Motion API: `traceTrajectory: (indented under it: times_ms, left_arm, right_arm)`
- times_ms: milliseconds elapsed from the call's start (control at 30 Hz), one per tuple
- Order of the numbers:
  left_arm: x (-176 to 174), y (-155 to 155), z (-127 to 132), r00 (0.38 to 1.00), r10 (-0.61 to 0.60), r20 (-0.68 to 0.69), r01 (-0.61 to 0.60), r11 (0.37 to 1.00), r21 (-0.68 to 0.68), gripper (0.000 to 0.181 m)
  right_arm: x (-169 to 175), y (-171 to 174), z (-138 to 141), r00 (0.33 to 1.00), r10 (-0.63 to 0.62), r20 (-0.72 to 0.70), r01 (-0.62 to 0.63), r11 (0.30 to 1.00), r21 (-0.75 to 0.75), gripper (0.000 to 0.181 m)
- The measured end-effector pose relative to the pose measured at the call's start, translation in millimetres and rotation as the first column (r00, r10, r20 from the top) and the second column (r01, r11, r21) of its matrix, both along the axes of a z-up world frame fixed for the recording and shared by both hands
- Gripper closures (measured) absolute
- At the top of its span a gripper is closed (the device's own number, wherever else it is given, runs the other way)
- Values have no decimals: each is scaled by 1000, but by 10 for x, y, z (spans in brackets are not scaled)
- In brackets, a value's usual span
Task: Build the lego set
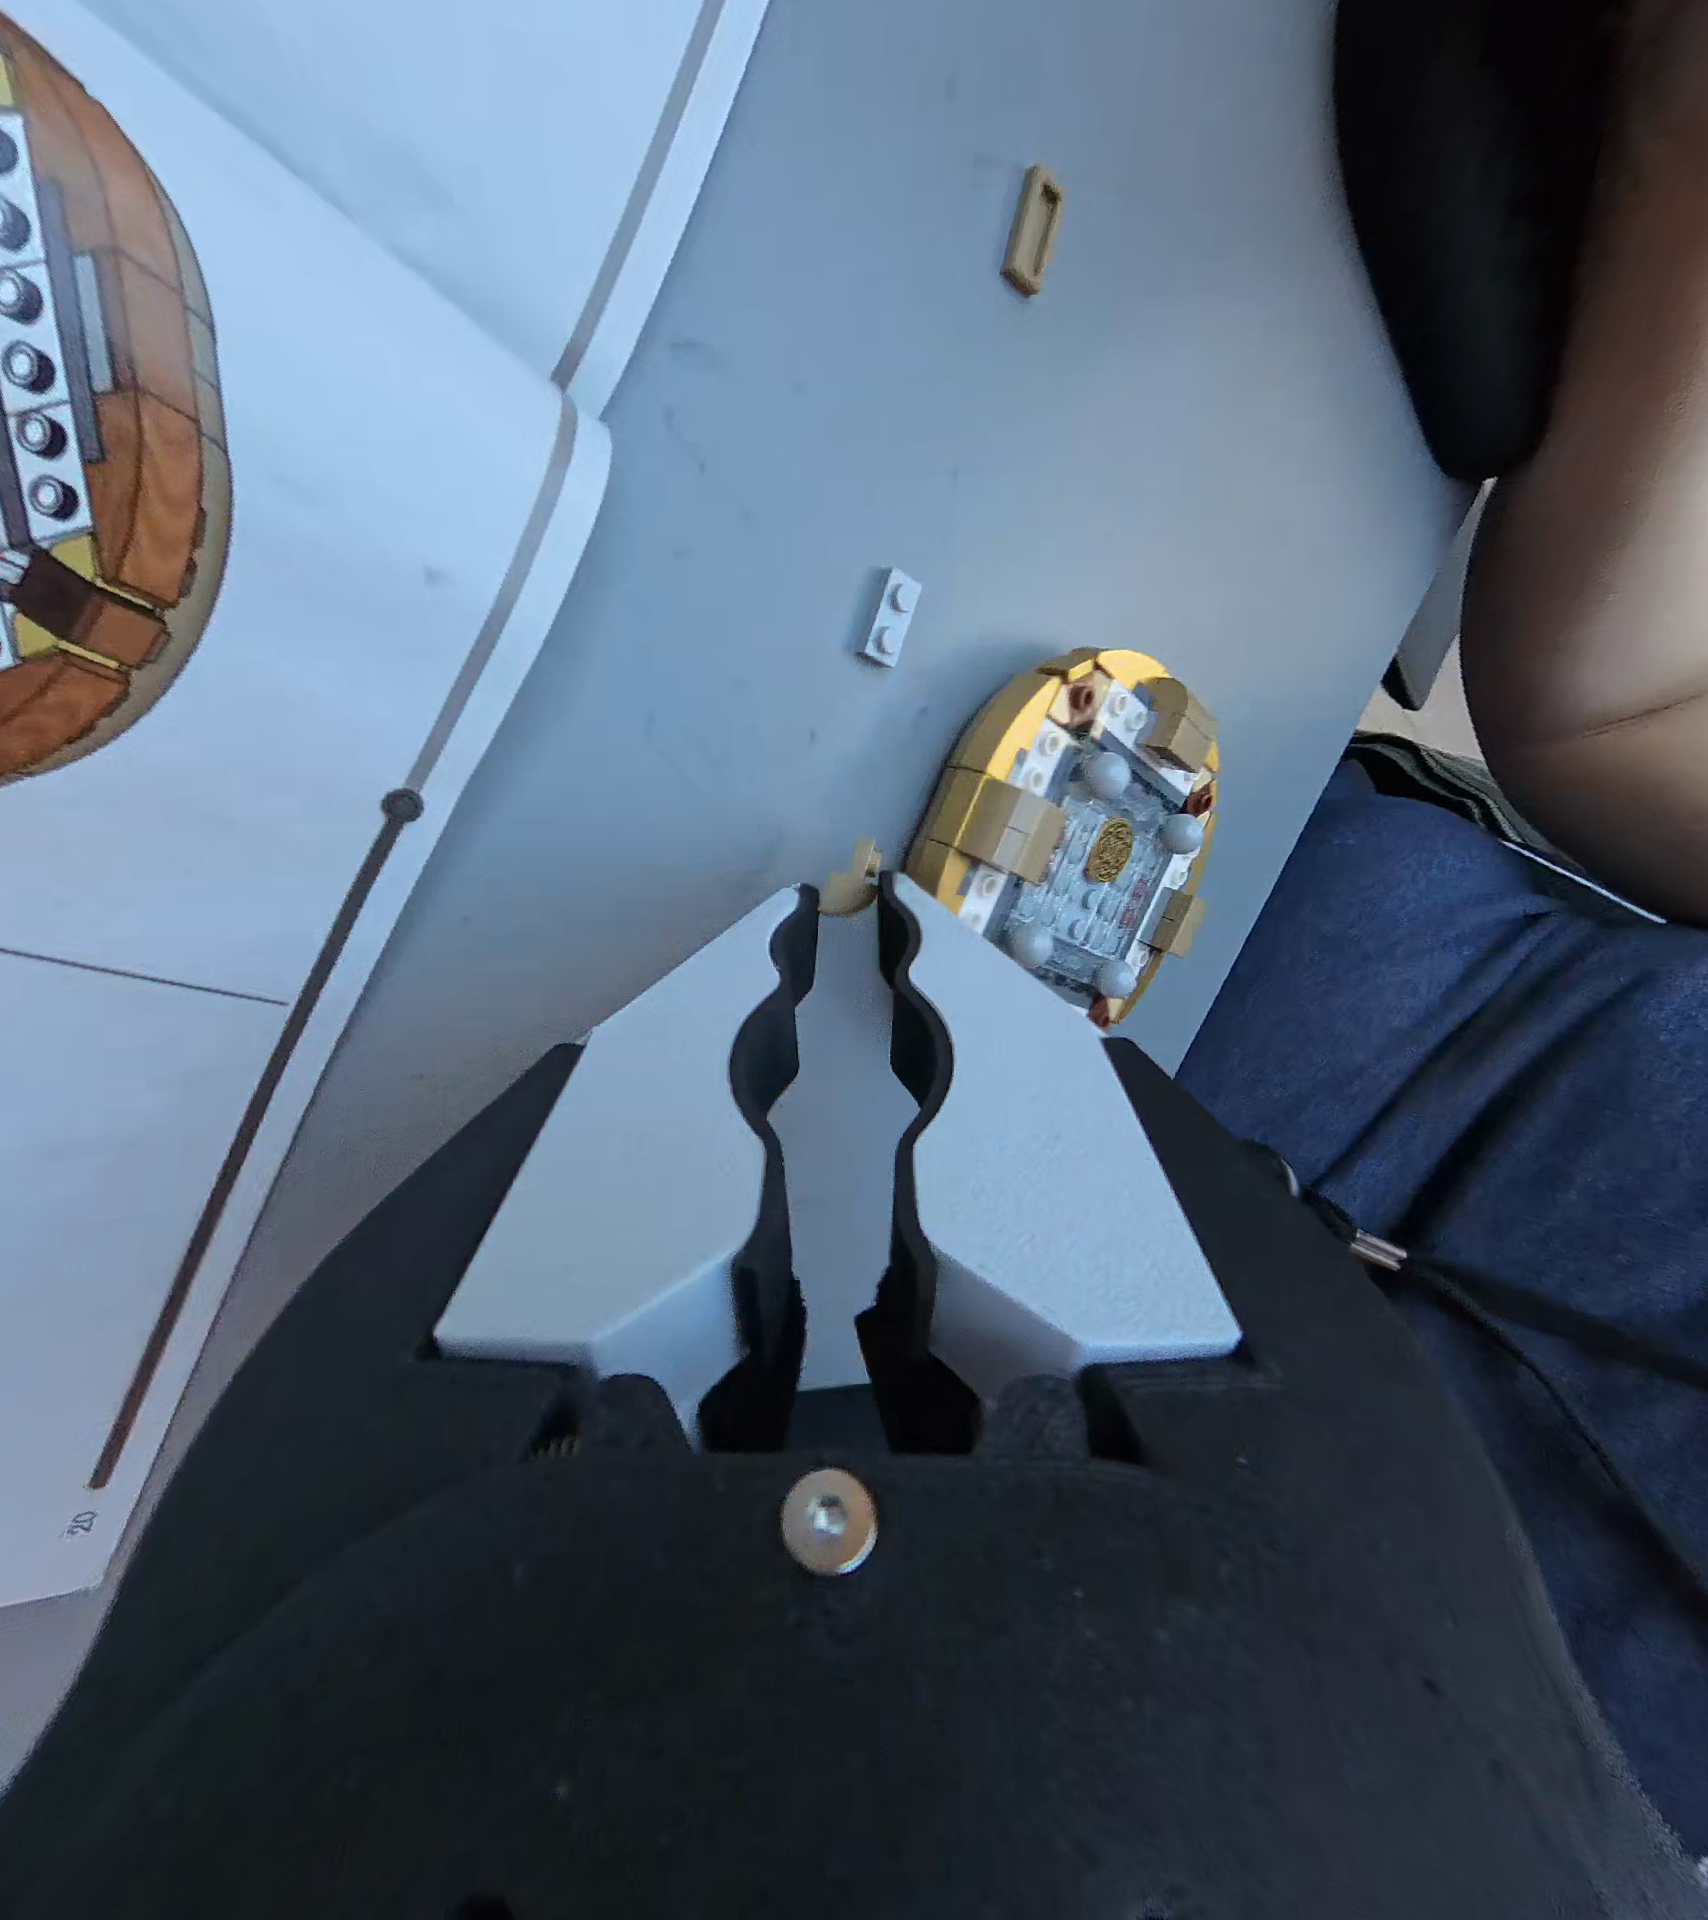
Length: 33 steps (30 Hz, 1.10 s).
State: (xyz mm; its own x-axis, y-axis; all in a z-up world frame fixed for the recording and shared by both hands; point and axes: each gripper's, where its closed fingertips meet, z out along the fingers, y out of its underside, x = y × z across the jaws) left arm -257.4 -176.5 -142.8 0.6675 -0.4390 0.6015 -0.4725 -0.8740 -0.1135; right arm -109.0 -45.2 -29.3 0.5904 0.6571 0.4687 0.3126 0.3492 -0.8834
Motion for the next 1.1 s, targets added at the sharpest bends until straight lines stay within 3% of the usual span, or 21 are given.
traceTrajectory:
  times_ms: [267, 467, 567, 667, 733, 767, 833, 900, 933, 967, 1000, 1100]
  left_arm:
    - [45, -37, -82, 1000, 29, -4, -29, 995, -94, 171]
    - [-99, 94, -20, 995, 54, -85, -51, 998, 44, 151]
    - [-160, 175, 183, 995, 98, -29, -92, 983, 156, 161]
    - [-308, 260, 661, 988, 135, 78, -154, 926, 345, 166]
    - [-505, 345, 1196, 977, 147, 154, -209, 808, 552, 166]
    - [-648, 384, 1524, 969, 154, 192, -244, 701, 671, 163]
    - [-1031, 382, 2162, 954, 183, 240, -296, 417, 860, 146]
    - [-1509, 284, 2554, 925, 275, 263, -307, 130, 943, 138]
    - [-1716, 205, 2690, 924, 294, 247, -261, 9, 965, 141]
    - [-1920, 123, 2752, 921, 325, 216, -207, -62, 976, 142]
    - [-2114, 47, 2728, 916, 361, 177, -161, -73, 984, 140]
    - [-2545, -198, 2469, 913, 396, 94, -112, 23, 993, 117]
  right_arm:
    - [-77, -112, 28, 999, 37, 31, -39, 998, 41, 163]
    - [-106, -192, 62, 997, 68, 25, -70, 996, 56, 161]
    - [-91, -218, 87, 997, 75, 11, -76, 995, 61, 161]
    - [-58, -229, 120, 997, 73, -13, -72, 995, 64, 161]
    - [-33, -218, 137, 998, 64, -29, -62, 996, 65, 161]
    - [-19, -206, 147, 998, 57, -37, -54, 996, 66, 161]
    - [4, -169, 143, 998, 40, -45, -37, 998, 58, 160]
    - [41, -92, 112, 999, -3, -41, 5, 999, 41, 157]
    - [60, -58, 100, 999, -24, -38, 25, 999, 36, 156]
    - [75, -35, 95, 999, -37, -37, 38, 999, 35, 156]
    - [87, -18, 92, 998, -47, -38, 48, 998, 34, 156]
    - [76, -33, 129, 997, -34, -66, 37, 998, 50, 152]
